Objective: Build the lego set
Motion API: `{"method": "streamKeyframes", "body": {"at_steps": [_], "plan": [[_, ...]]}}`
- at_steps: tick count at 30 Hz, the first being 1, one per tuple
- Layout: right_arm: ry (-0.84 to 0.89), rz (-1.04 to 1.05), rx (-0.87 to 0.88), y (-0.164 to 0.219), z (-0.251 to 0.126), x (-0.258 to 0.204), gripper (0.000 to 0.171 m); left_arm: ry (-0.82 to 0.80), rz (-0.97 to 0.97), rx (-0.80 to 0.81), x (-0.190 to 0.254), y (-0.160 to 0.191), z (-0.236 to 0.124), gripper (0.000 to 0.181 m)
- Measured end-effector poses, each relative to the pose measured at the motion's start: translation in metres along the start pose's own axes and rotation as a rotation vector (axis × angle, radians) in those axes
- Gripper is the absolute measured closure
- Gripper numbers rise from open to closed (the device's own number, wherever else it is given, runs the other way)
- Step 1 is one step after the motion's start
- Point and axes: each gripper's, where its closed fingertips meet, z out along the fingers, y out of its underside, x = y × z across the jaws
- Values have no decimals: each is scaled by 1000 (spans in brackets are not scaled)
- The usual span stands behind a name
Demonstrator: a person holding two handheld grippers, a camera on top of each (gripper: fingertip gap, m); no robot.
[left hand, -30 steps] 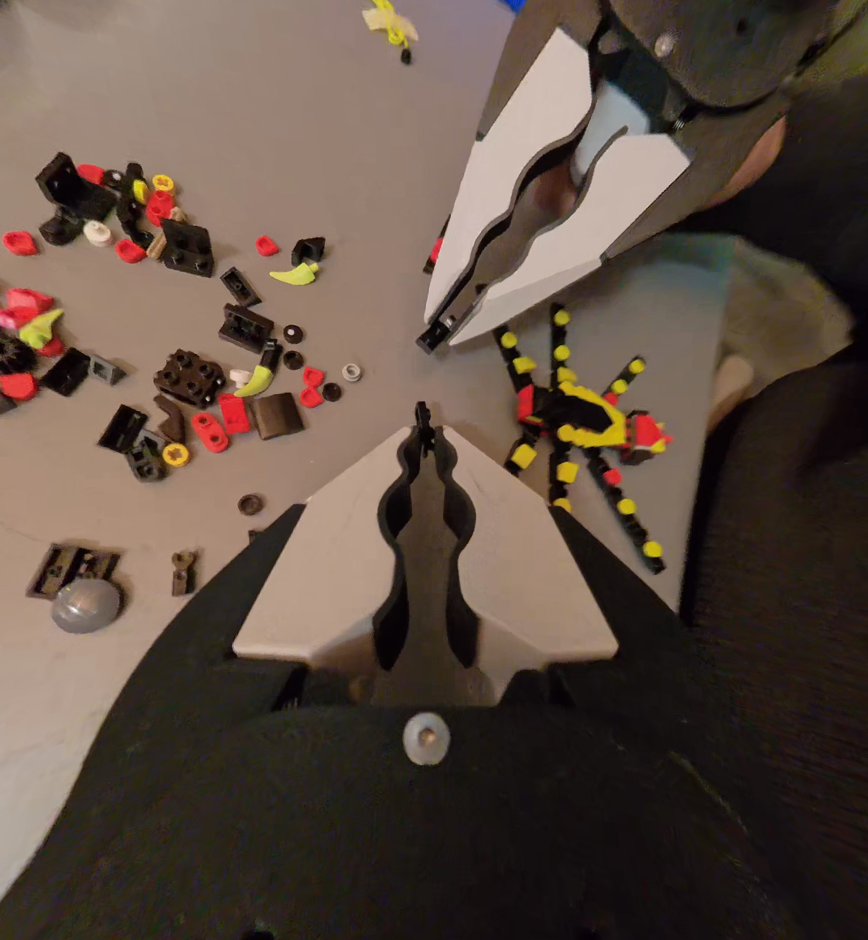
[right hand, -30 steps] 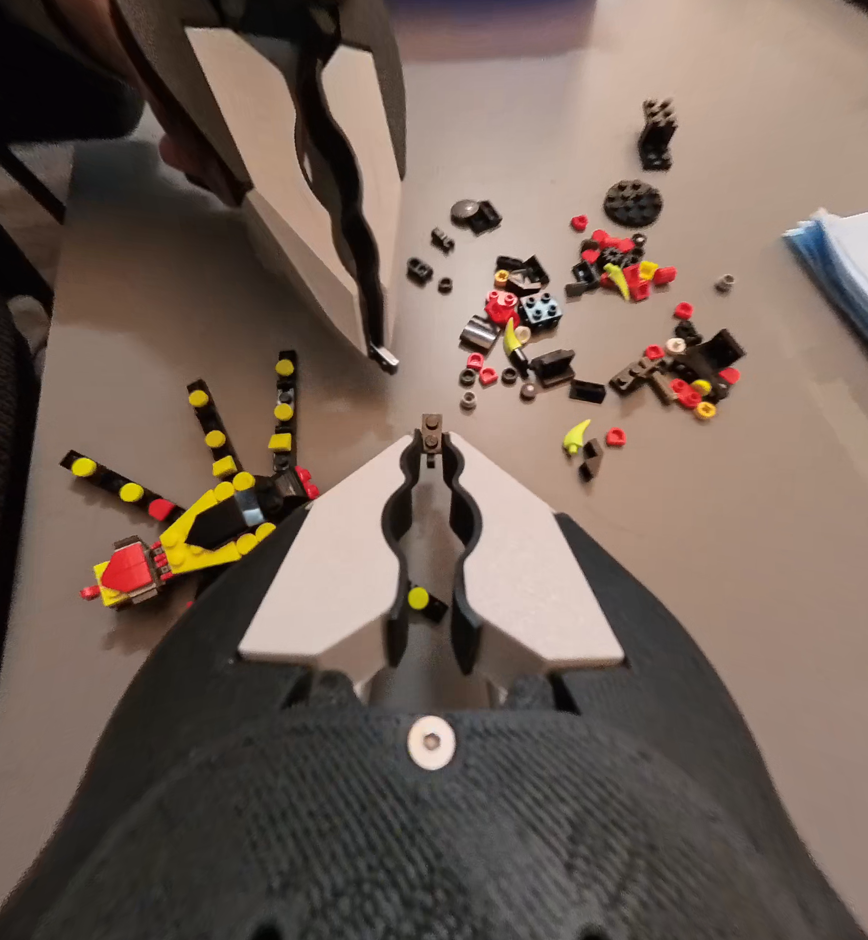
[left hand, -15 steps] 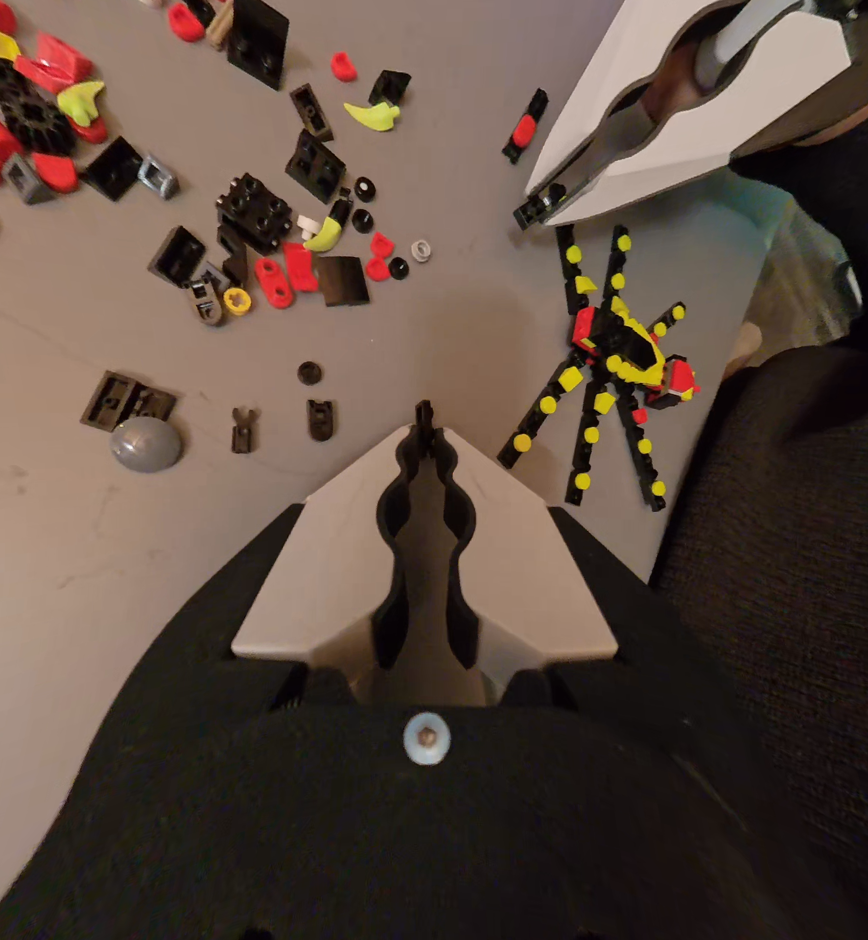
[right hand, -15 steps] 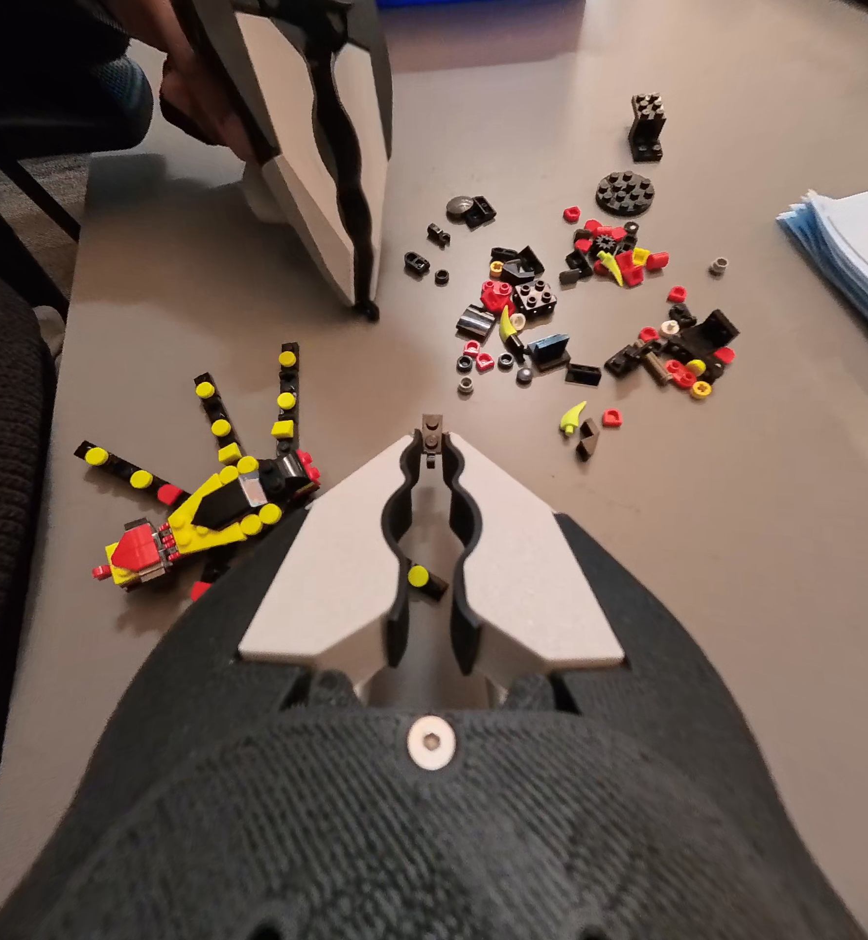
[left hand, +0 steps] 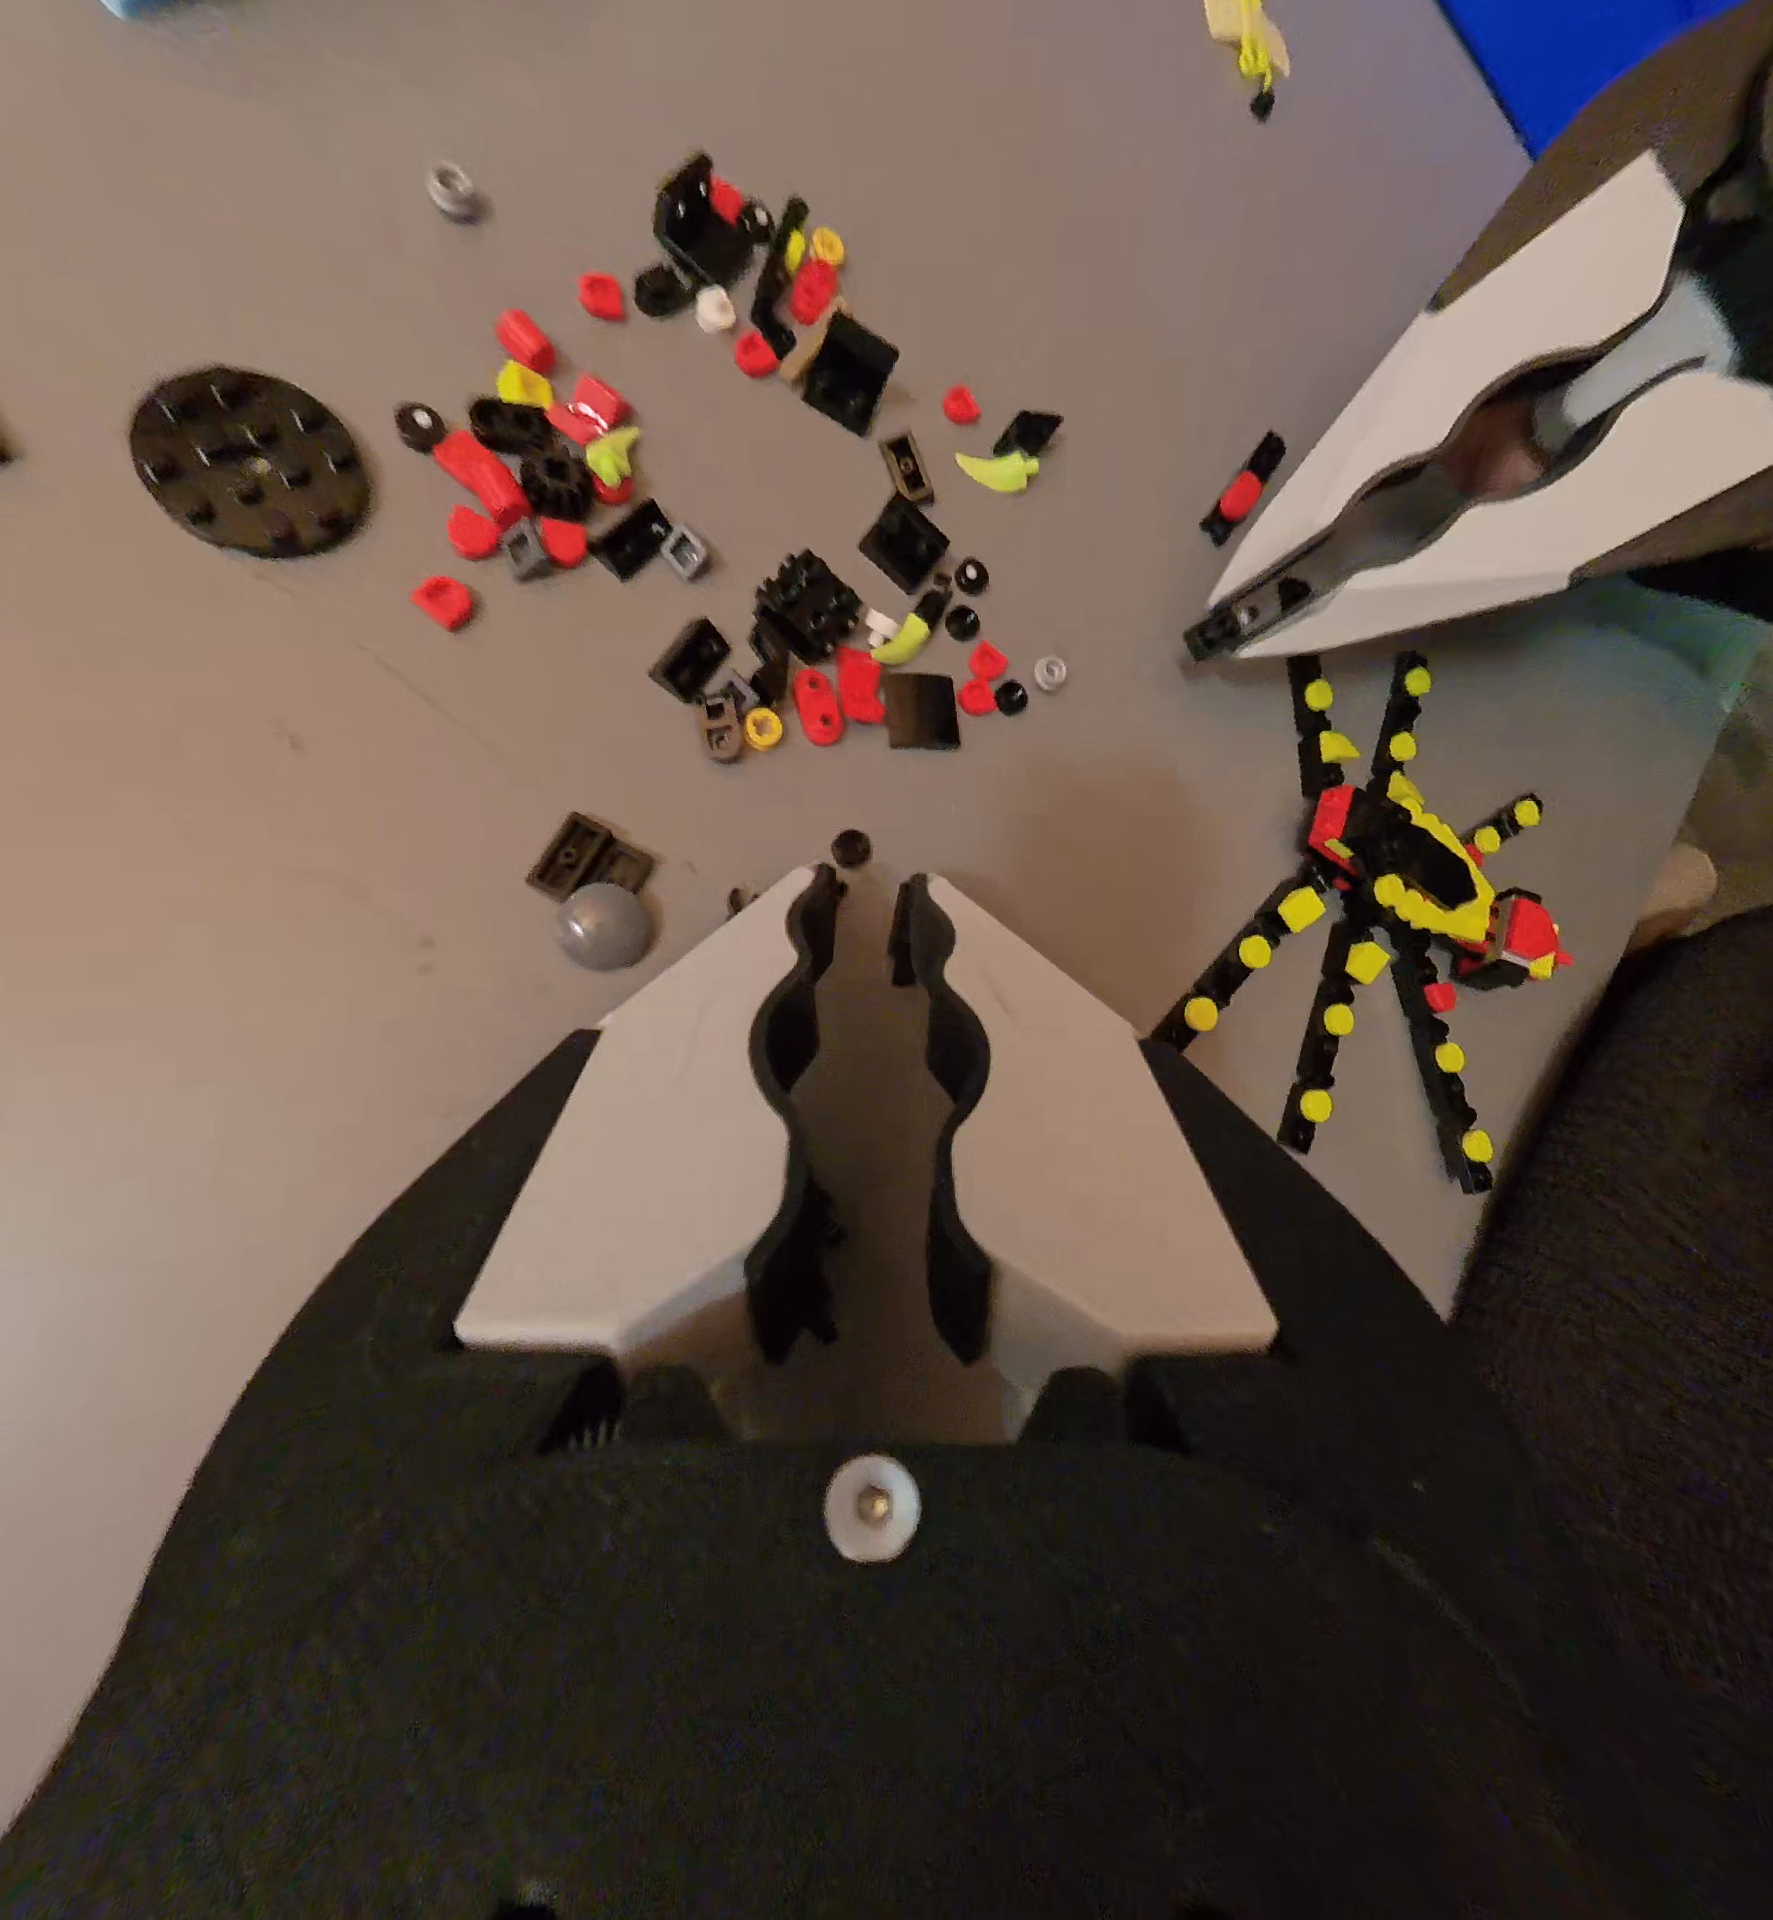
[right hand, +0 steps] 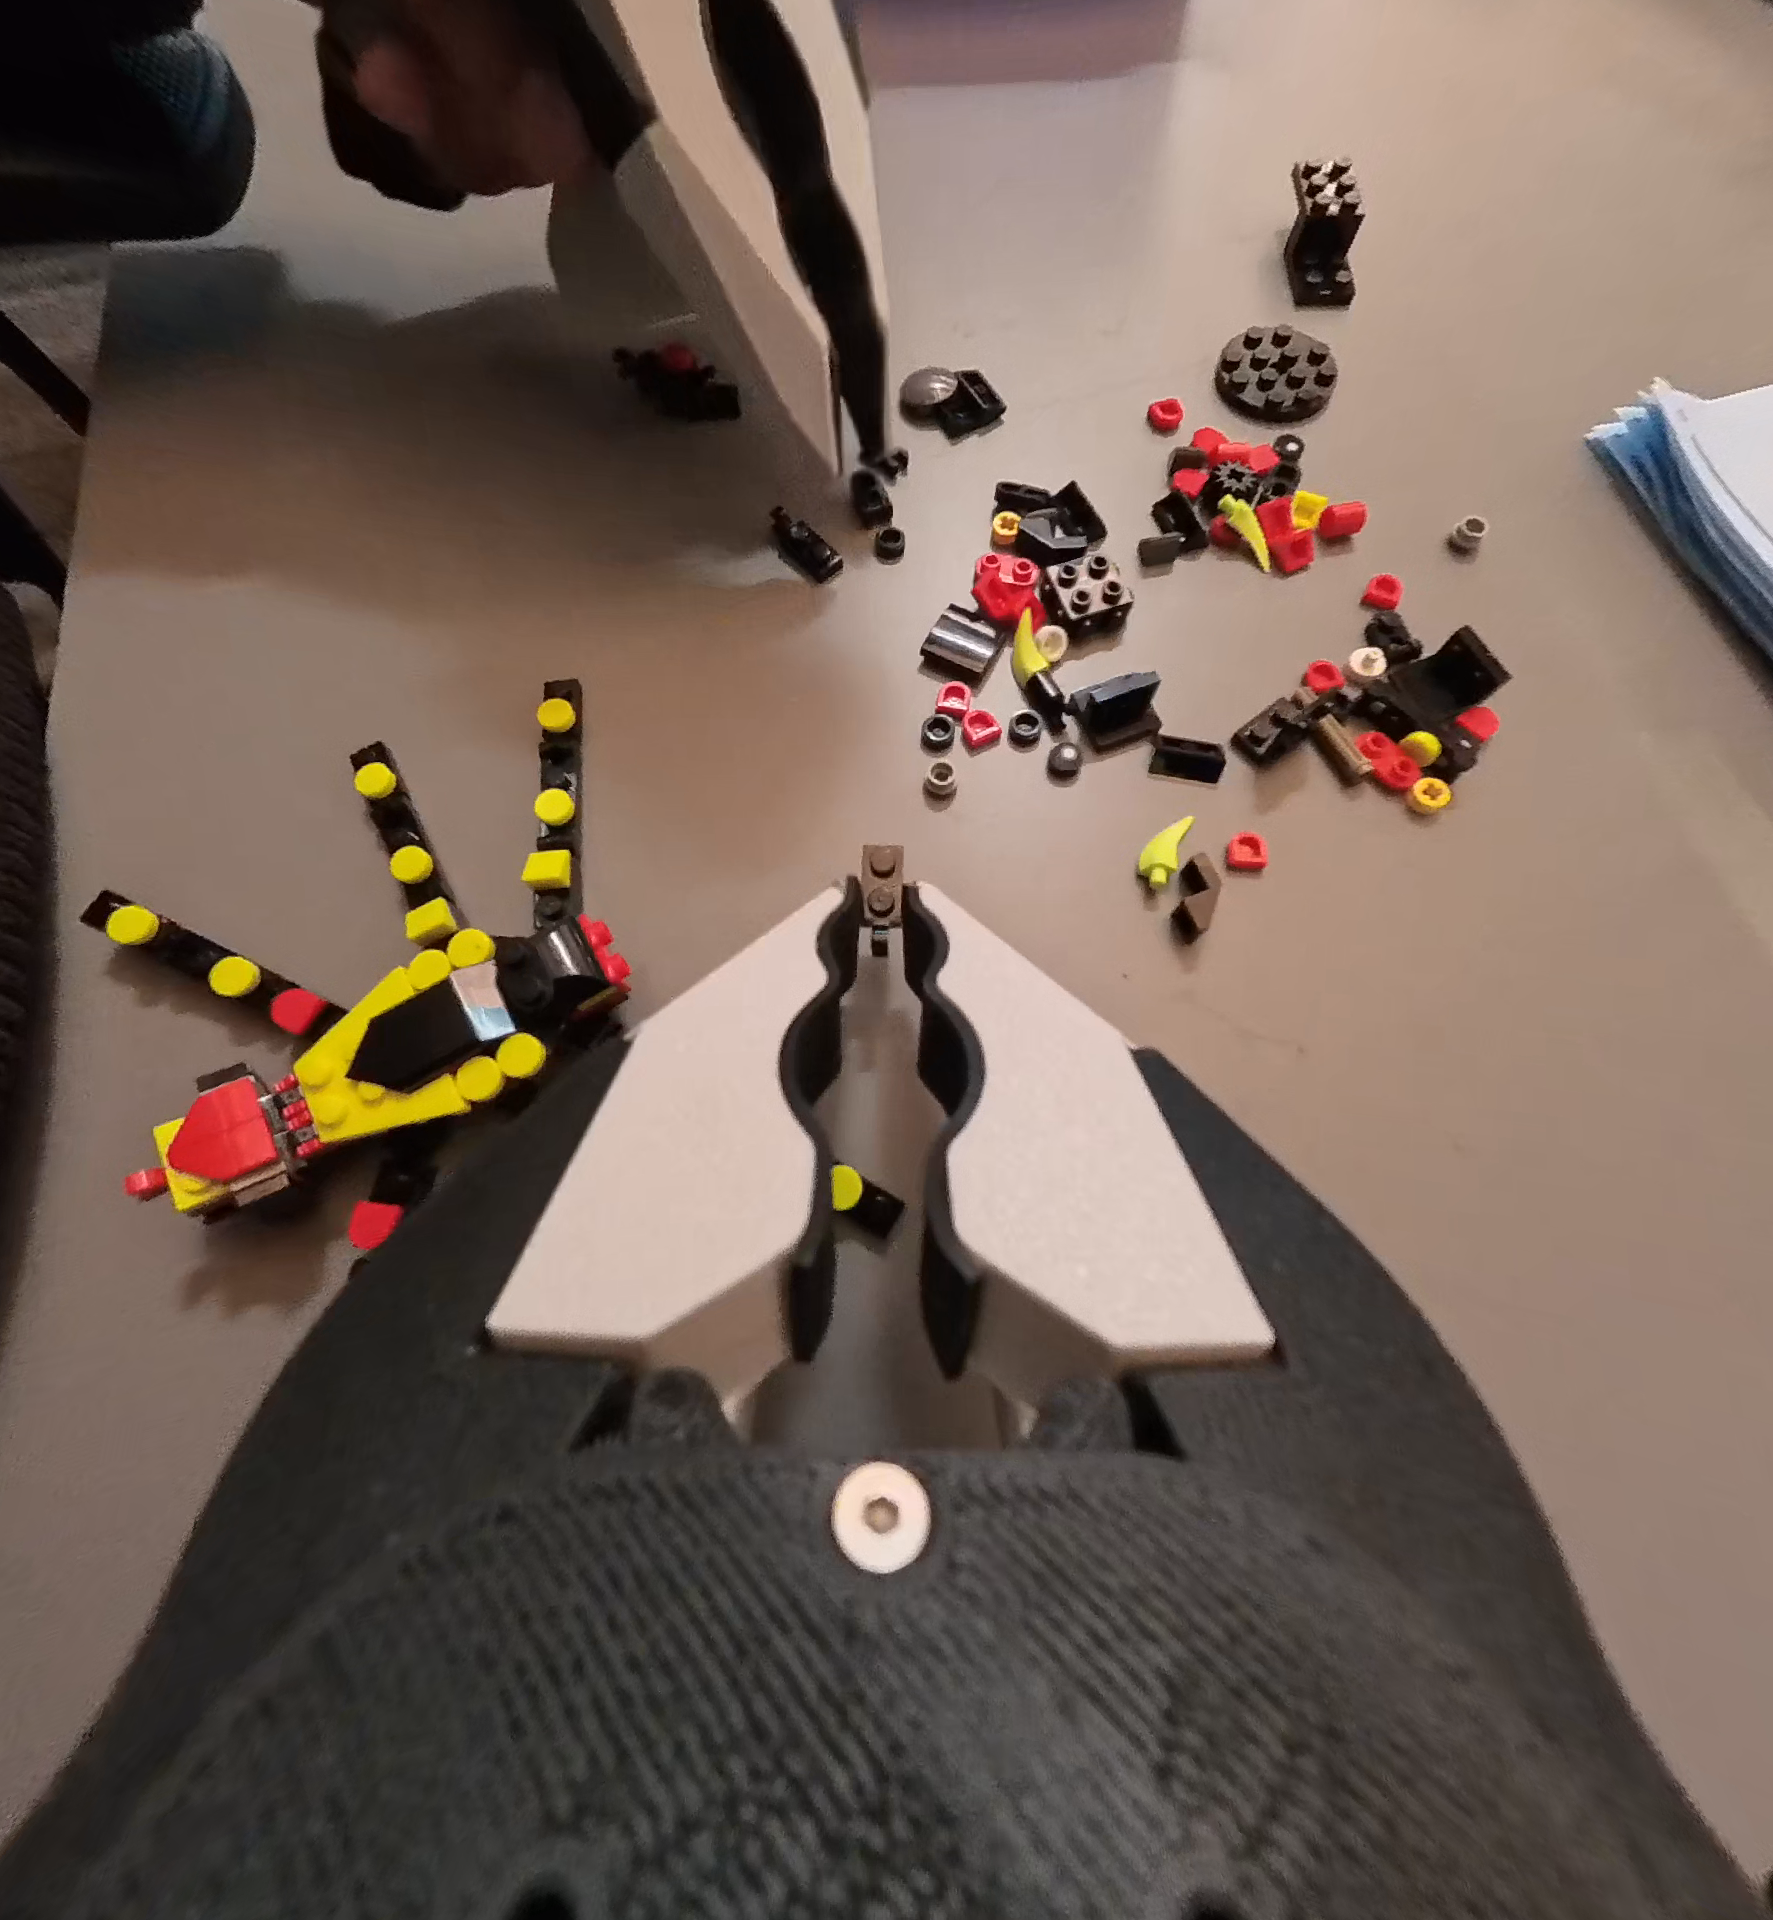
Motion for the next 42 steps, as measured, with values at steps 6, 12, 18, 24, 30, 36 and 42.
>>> {"method": "streamKeyframes", "body": {"at_steps": [6,12,18,24,30,36,42], "plan": [[-9,-11,-4,0,3,-3,165,-47,45,122,-9,-19,-7,172],[11,-11,16,-4,-5,1,165,-162,59,280,-33,-39,-22,178],[115,31,73,-20,-46,10,165,-243,25,353,-59,-44,-35,179],[246,106,135,-12,-82,19,165,-235,-7,366,-65,-43,-34,179],[117,195,192,-2,-60,14,165,-160,-42,340,-59,-40,-25,180],[24,139,149,-6,-27,-8,165,-164,-35,344,-59,-40,-26,180],[10,118,117,-7,-10,-16,165,-155,-28,332,-57,-39,-23,180]]}}
